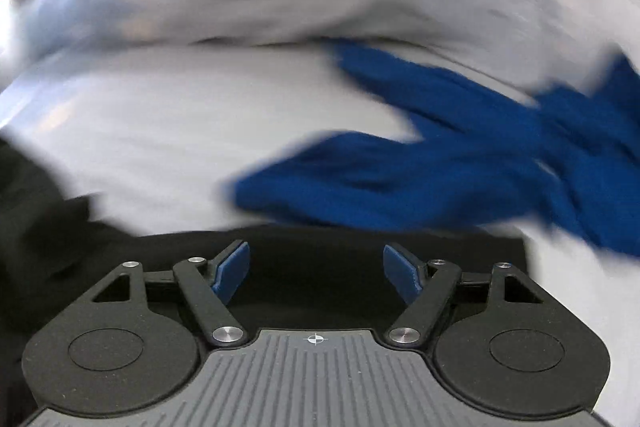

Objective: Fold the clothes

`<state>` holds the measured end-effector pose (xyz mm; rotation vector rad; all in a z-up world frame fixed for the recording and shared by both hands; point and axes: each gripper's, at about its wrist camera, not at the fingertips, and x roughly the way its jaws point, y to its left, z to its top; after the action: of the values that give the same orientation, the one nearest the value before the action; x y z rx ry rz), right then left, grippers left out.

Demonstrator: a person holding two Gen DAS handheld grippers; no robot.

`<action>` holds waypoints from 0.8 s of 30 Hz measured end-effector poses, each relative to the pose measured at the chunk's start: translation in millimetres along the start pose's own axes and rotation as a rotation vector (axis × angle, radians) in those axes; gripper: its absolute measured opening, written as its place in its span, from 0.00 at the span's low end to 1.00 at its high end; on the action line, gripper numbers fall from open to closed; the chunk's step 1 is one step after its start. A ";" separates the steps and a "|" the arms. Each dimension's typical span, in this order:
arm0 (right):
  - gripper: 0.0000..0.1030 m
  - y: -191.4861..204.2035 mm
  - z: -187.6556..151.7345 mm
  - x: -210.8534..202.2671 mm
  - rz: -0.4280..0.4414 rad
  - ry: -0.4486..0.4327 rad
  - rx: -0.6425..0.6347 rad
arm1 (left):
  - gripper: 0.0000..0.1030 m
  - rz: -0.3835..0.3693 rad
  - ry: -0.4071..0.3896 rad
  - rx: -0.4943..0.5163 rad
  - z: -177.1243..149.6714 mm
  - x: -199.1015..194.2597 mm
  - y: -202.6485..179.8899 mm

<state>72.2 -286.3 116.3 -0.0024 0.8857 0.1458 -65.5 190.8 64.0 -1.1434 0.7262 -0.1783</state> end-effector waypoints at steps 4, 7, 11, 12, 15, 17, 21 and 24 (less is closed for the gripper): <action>0.75 -54.0 -29.0 5.4 -0.048 -0.069 0.201 | 0.75 -0.086 -0.025 0.141 -20.0 -1.5 -29.8; 0.77 -87.0 -43.1 15.3 -0.066 -0.103 0.288 | 0.75 -0.108 -0.005 0.140 -32.1 4.6 -34.1; 0.76 -110.9 -44.1 48.7 -0.072 -0.087 0.274 | 0.75 -0.101 -0.019 0.140 -3.6 49.4 -56.4; 0.76 -113.1 -42.6 58.2 -0.073 -0.073 0.261 | 0.75 -0.105 -0.029 0.142 2.6 55.7 -50.4; 0.76 -115.0 -44.9 78.1 -0.079 -0.029 0.230 | 0.75 -0.108 -0.043 0.154 1.6 47.0 -41.9; 0.77 -114.0 -46.9 74.1 -0.082 -0.037 0.225 | 0.75 -0.102 -0.046 0.159 0.0 32.7 -32.8; 0.19 -113.1 -46.3 56.7 -0.084 -0.090 0.221 | 0.75 -0.101 -0.050 0.154 16.6 31.1 -15.7; 0.10 -112.5 -45.9 43.7 -0.085 -0.129 0.219 | 0.76 -0.097 -0.058 0.146 30.7 94.9 -40.0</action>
<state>78.4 -395.0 47.0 0.1716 0.7677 -0.0311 34.5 151.3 64.5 -1.0406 0.5972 -0.2752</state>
